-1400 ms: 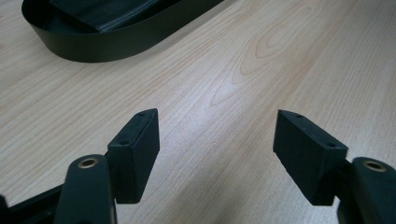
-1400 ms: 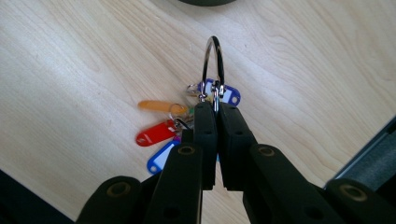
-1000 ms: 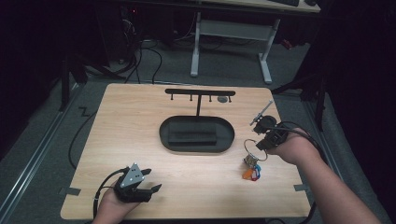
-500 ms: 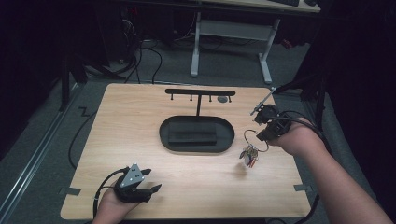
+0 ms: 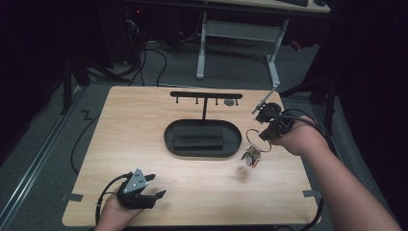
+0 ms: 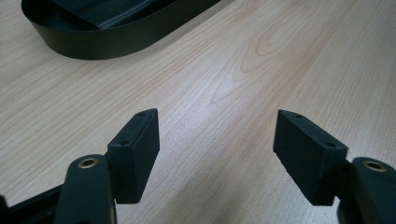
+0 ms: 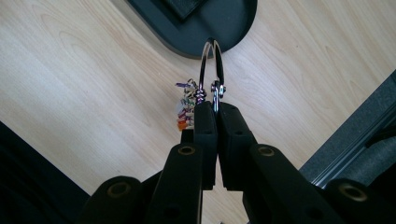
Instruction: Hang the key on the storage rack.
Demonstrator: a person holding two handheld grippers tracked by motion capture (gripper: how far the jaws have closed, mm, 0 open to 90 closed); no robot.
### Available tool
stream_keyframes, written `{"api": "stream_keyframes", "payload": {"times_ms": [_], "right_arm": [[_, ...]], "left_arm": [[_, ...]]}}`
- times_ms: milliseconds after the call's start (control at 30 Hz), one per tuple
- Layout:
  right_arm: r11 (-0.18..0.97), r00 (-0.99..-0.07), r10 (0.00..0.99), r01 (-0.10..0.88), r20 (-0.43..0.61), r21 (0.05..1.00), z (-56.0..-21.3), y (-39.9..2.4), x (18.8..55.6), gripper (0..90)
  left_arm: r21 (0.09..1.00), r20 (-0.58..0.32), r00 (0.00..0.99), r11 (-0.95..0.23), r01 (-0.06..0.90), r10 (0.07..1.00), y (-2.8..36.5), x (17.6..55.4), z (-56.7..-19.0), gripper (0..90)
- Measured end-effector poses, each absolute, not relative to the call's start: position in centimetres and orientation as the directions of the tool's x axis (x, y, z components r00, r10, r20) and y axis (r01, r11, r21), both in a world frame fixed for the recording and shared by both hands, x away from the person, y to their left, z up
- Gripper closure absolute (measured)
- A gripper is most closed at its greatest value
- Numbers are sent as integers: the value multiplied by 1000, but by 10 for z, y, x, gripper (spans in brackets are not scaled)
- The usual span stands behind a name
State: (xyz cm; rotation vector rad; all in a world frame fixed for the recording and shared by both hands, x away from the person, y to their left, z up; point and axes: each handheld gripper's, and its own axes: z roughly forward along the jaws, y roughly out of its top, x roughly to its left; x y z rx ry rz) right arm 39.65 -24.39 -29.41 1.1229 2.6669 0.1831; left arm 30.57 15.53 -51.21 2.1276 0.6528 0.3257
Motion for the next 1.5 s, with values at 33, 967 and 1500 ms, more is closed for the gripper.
{"api": "stream_keyframes", "payload": {"times_ms": [33, 967, 1500], "right_arm": [[699, -677, 715, 684, -175, 210, -293, -243, 398, 872], [701, -685, 710, 668, -162, 248, -290, -208, 454, 872], [667, -646, 744, 702, -168, 250, -299, -203, 488, 871]], "left_arm": [[803, -2, 830, -494, 334, 558, 155, 306, -512, 319], [797, -11, 826, -494, 348, 564, 160, 306, -515, 319], [792, -5, 829, -503, 345, 559, 160, 307, -516, 319]]}}
